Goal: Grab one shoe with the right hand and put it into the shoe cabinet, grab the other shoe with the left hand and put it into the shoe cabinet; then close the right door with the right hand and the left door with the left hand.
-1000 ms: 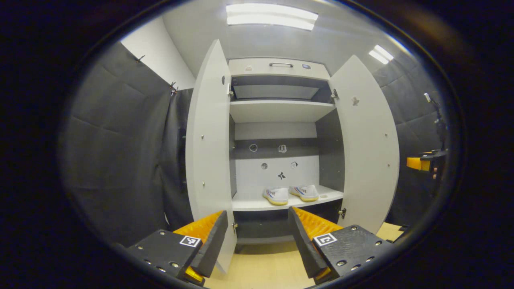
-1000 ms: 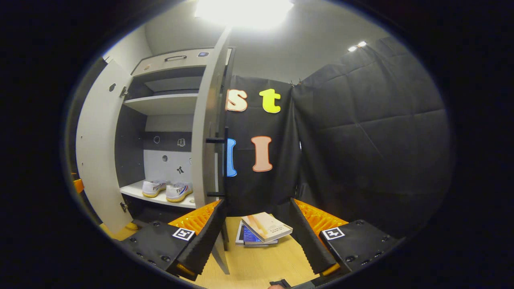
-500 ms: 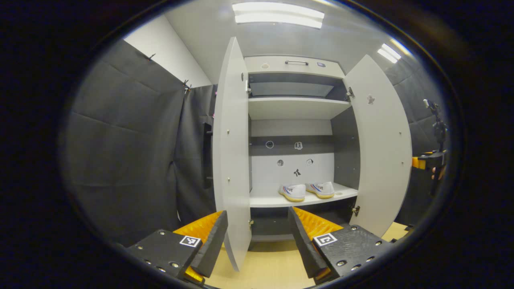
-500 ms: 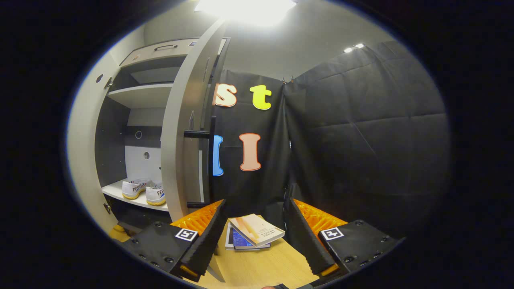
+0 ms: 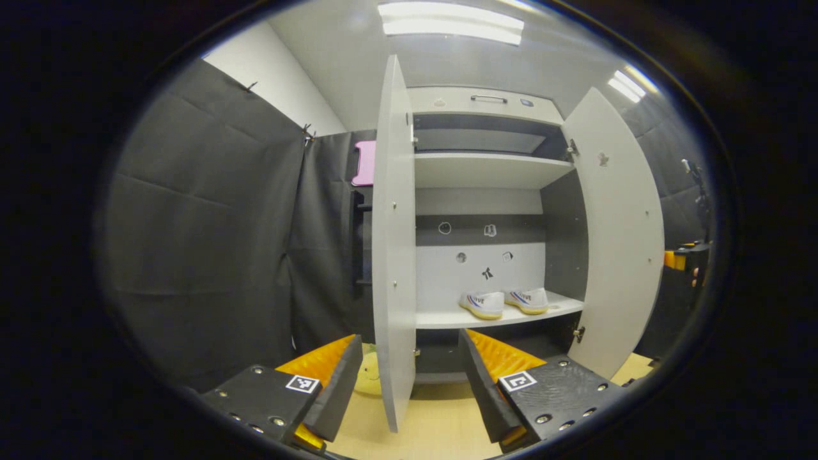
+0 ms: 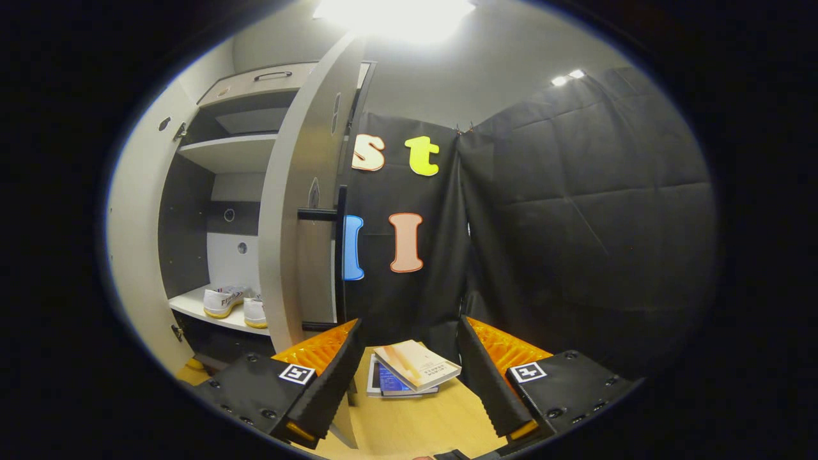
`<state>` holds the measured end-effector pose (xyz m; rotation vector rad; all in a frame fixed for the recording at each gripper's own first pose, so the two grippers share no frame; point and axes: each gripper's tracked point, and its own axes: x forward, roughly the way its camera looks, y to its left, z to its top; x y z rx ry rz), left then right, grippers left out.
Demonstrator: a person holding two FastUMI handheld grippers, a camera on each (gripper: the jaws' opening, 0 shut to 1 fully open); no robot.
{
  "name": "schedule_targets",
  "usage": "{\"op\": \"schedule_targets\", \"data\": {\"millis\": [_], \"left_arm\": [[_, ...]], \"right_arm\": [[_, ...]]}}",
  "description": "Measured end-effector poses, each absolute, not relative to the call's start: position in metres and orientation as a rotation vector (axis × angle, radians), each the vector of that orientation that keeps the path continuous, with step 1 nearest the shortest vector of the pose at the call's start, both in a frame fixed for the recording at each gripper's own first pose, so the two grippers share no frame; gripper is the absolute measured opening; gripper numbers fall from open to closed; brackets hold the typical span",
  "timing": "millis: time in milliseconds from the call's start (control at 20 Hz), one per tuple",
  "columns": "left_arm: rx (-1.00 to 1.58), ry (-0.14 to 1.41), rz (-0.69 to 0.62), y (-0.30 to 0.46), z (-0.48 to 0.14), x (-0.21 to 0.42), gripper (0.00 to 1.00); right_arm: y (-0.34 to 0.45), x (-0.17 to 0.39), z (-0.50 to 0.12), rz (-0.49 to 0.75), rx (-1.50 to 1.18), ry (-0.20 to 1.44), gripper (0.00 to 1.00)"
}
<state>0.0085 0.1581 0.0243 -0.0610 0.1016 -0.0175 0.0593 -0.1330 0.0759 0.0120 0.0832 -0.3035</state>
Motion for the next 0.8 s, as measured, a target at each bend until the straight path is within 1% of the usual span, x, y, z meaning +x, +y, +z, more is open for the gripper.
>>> {"op": "schedule_targets", "data": {"millis": [350,600,650,700,800], "left_arm": [[-0.064,0.107,-0.007,0.172,0.021,0.006,0.85],[-0.062,0.111,0.025,0.192,0.021,-0.002,0.87],[-0.063,0.112,0.032,0.196,0.022,-0.003,0.87],[-0.063,0.112,0.039,0.199,0.020,-0.004,0.85],[-0.062,0.112,0.052,0.204,0.020,-0.006,0.86]], "right_arm": [[-0.089,0.063,0.079,-0.223,0.008,0.072,0.95],[-0.065,0.069,0.080,-0.169,0.014,0.071,0.95],[-0.060,0.071,0.079,-0.155,0.014,0.071,0.92],[-0.055,0.073,0.080,-0.141,0.013,0.071,0.95],[-0.047,0.076,0.080,-0.117,0.012,0.071,0.95]]}}
